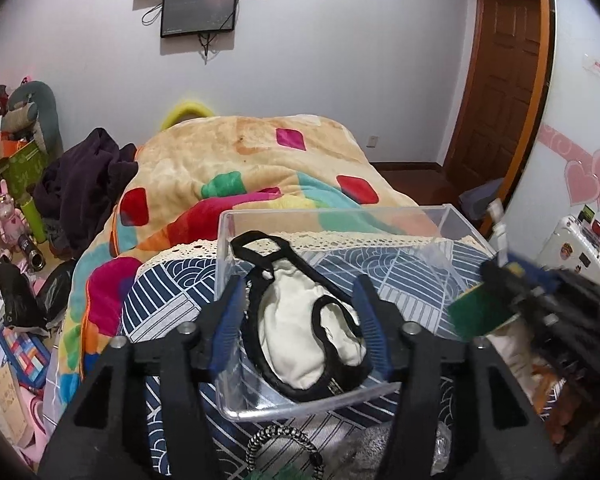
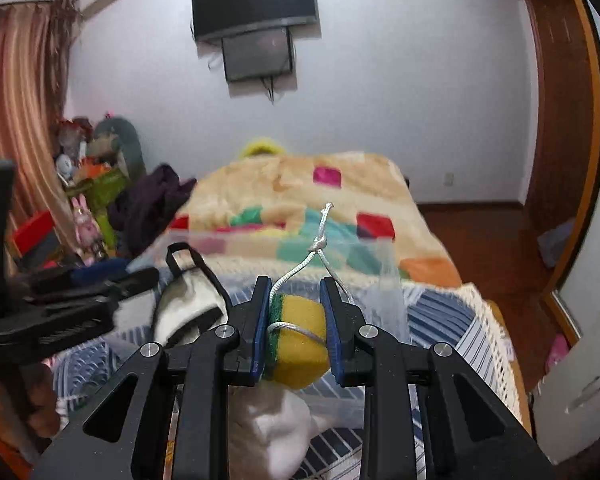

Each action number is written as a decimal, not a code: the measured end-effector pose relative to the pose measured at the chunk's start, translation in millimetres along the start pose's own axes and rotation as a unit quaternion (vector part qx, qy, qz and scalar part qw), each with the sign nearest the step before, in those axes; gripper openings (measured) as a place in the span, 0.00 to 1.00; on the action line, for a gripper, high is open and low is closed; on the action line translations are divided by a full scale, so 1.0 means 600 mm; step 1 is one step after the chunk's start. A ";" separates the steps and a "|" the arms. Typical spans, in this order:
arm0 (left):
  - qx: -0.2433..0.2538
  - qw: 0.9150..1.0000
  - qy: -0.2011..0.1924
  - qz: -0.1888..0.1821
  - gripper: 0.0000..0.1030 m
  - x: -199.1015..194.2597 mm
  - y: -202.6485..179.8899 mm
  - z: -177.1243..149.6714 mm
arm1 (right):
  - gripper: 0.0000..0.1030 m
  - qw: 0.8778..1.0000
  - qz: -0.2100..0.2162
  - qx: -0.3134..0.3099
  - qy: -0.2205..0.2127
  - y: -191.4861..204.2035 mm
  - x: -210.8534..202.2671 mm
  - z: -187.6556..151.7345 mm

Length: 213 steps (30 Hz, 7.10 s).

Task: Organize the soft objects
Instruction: 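Lower the bag into the box and open the left tool while the right tool releases the sponge inside, then grasp the green knitted item with the left tool while the right tool grasps the white cloth bundle, then carry the knitted item into the box with the left tool while the right tool drops the bundle inside, then grasp the beaded bracelet with the left tool while the right tool grasps the silver mesh bag, then place the bracelet into the box with the left tool while the right tool drops the mesh bag inside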

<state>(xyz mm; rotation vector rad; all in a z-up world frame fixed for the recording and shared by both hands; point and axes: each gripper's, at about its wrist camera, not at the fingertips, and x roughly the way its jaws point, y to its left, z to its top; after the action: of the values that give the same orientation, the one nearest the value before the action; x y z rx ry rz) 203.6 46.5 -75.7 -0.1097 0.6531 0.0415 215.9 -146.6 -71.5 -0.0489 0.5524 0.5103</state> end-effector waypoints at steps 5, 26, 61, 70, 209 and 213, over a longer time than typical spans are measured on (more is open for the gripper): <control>0.011 1.000 -0.003 -0.012 0.63 -0.012 -0.009 -0.005 | 0.47 0.998 0.004 -0.003 0.056 0.002 0.023 -0.024; 0.025 0.999 -0.014 -0.027 0.96 -0.142 0.022 -0.080 | 0.97 1.000 0.008 -0.011 0.011 0.001 -0.086 -0.051; 0.030 0.999 -0.001 -0.032 0.05 -0.182 0.000 -0.201 | 0.29 0.998 0.051 0.003 0.043 0.028 -0.078 -0.117; 0.022 0.998 -0.055 -0.034 0.05 -0.219 0.012 -0.141 | 0.29 0.999 0.041 0.006 -0.007 0.020 -0.120 -0.085; 0.045 0.999 0.007 -0.010 0.05 -0.012 0.012 -0.019 | 0.28 0.998 0.032 -0.026 0.044 0.030 0.036 -0.015; 0.050 0.999 0.018 0.003 0.05 0.009 0.013 -0.024 | 0.33 0.997 0.024 -0.042 0.062 0.040 0.045 -0.032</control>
<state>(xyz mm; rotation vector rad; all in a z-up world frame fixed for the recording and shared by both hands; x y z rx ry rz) 198.3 52.5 -91.0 -0.0120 0.6905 0.0123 215.0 -116.8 -99.8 -0.1485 0.6536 0.5810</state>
